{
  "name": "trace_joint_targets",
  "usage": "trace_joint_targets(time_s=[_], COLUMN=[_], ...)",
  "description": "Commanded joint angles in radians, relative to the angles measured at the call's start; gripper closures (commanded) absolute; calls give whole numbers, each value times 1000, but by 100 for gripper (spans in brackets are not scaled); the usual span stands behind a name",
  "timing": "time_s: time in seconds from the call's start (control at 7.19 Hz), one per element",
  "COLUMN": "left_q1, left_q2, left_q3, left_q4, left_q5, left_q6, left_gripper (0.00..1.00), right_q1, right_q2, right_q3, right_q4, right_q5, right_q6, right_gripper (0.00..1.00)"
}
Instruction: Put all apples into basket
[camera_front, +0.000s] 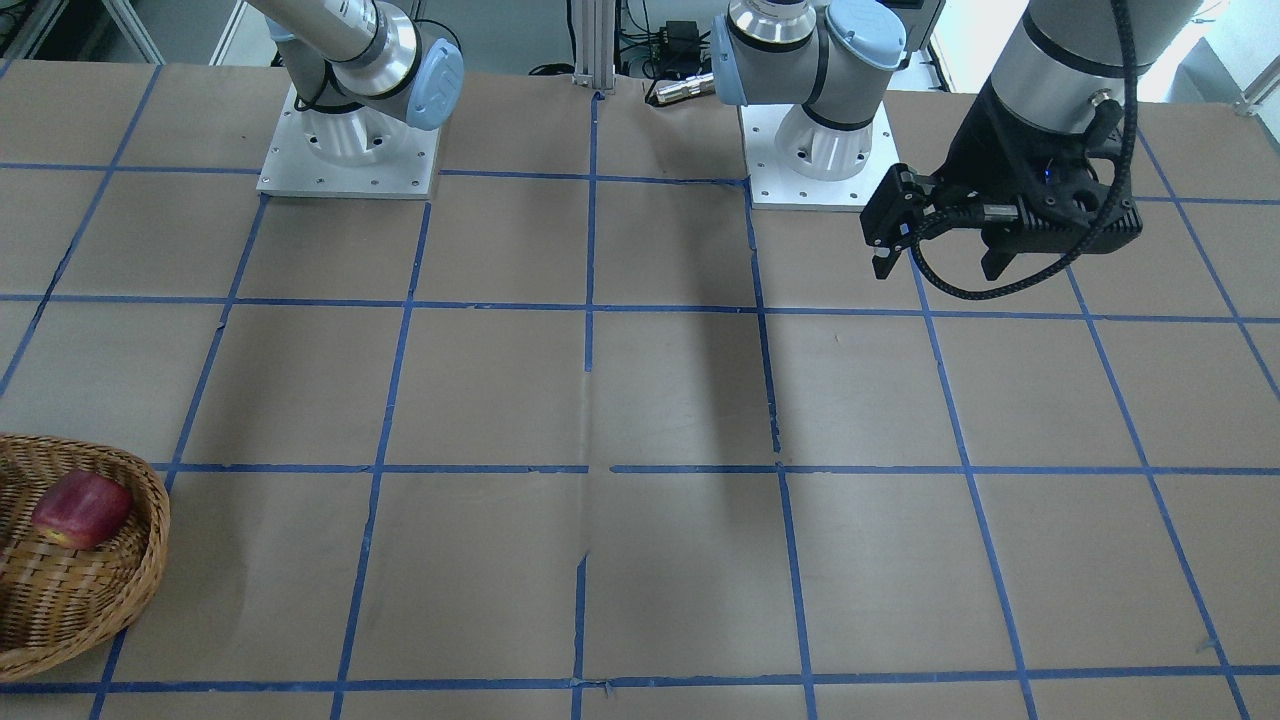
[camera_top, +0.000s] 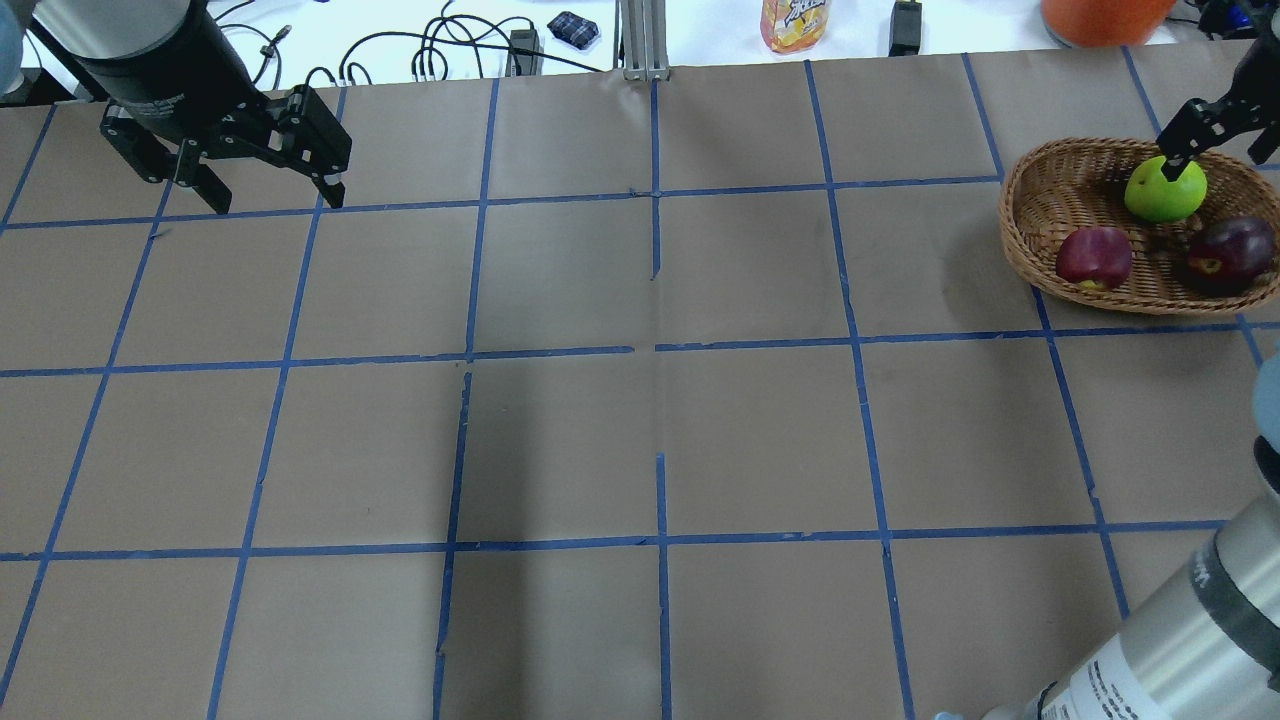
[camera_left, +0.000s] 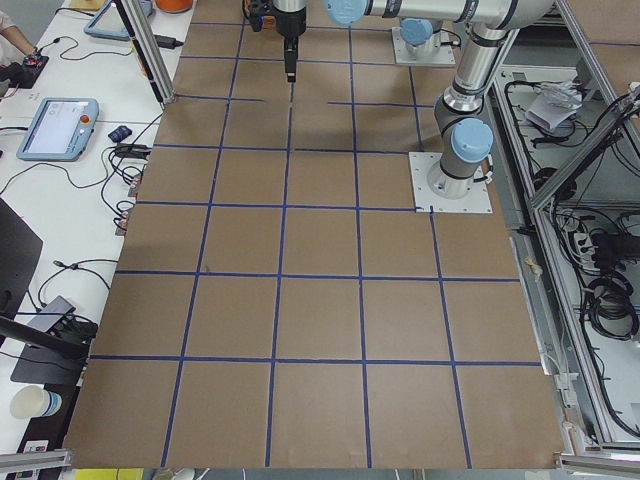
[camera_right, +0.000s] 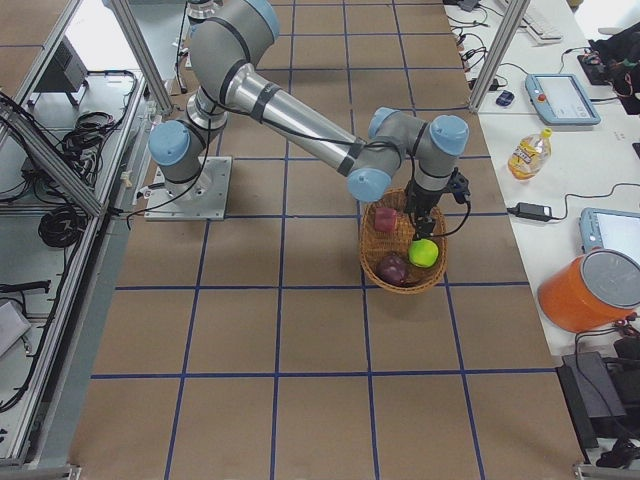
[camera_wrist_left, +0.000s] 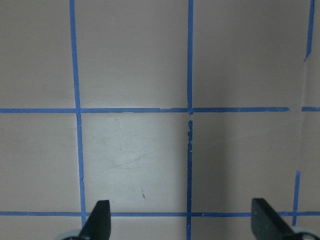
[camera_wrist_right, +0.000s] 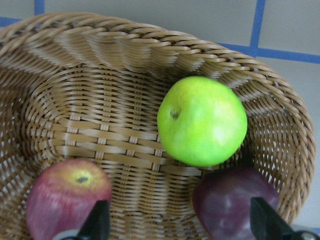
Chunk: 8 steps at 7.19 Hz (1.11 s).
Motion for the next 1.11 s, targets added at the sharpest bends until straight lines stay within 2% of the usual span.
trace_joint_targets(time_s=[0.0, 0.14, 0.28, 0.42, 0.7, 0.84, 0.97], left_q1=[0, 0, 0, 0, 0, 0, 0], left_q2=[0, 0, 0, 0, 0, 0, 0], left_q3=[0, 0, 2, 0, 0, 0, 0], left_q4=[2, 0, 0, 0, 2, 2, 0], left_q5=[-1, 0, 0, 0, 0, 0, 0], left_q6=[0, 0, 0, 0, 0, 0, 0], left_gripper=[0, 0, 0, 0, 0, 0, 0], right_q1=[72, 143, 209, 276, 417, 462, 465], right_q2=[-159, -233, -283, -329, -402, -440, -456], right_q3=[-10, -4, 1, 5, 12, 44, 108], right_q4=[204, 286, 295, 362, 468, 471, 461], right_q5=[6, 7, 7, 9, 112, 148, 145], right_q6=[114, 244, 357, 383, 482, 547, 568], right_gripper=[0, 0, 0, 0, 0, 0, 0])
